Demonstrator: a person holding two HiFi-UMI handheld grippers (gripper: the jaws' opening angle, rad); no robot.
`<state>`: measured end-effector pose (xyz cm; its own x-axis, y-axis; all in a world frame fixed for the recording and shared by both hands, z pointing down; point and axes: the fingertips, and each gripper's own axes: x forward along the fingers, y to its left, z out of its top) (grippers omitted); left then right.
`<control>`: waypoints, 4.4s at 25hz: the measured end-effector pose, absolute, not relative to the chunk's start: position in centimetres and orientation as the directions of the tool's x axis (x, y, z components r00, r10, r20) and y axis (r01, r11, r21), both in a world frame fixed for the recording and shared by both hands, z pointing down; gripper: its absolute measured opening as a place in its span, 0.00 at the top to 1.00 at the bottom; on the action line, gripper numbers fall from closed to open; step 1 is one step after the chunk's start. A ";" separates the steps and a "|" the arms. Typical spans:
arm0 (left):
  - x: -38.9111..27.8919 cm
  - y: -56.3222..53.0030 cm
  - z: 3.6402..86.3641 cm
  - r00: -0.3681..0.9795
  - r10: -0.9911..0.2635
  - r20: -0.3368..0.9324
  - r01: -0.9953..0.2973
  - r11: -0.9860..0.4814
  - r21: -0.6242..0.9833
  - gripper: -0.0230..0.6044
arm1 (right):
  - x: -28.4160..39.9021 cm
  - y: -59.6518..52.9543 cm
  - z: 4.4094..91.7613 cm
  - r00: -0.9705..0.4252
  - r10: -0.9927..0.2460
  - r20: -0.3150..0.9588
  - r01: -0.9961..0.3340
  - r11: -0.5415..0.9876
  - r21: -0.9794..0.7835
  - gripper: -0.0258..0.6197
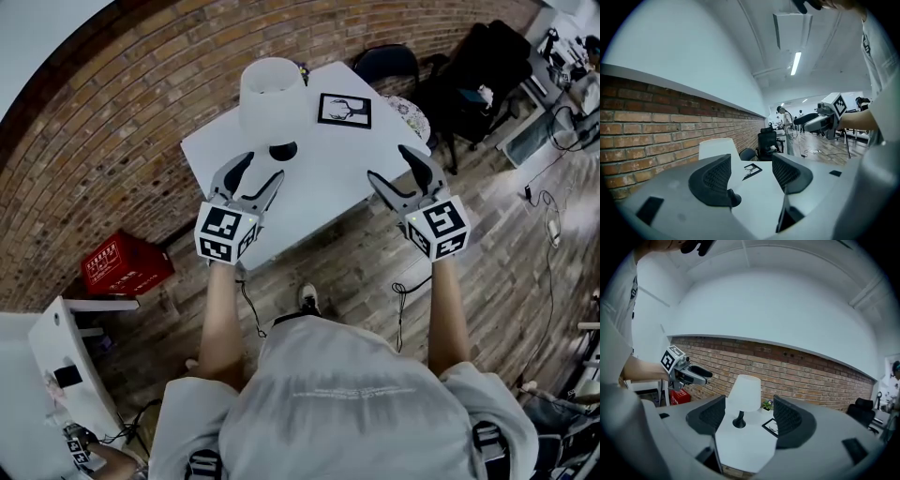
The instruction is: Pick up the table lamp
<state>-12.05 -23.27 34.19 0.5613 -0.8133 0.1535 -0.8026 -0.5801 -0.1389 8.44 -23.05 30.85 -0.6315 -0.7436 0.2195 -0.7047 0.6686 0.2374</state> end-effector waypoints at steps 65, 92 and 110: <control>-13.5 -50.5 62.1 0.204 -0.947 0.250 -0.978 -0.208 0.009 0.68 | 4.7 -42.5 54.2 -0.674 -0.635 0.377 -0.634 0.759 0.144 0.42; -15.5 -39.7 57.1 0.292 -0.851 0.437 -0.951 -0.309 0.034 0.70 | 1.3 -37.6 47.8 -0.695 -0.620 0.365 -0.645 0.762 0.066 0.42; -12.0 -34.1 50.2 0.431 -0.766 0.478 -0.890 -0.449 0.083 0.70 | 3.8 -32.1 41.3 -0.620 -0.706 0.343 -0.722 0.684 0.104 0.43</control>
<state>-12.00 -34.06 50.16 0.4308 -0.7656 0.4777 -0.8897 -0.4489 0.0830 3.80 -32.11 41.33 -0.6198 -0.7057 0.3432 -0.7217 0.6844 0.1038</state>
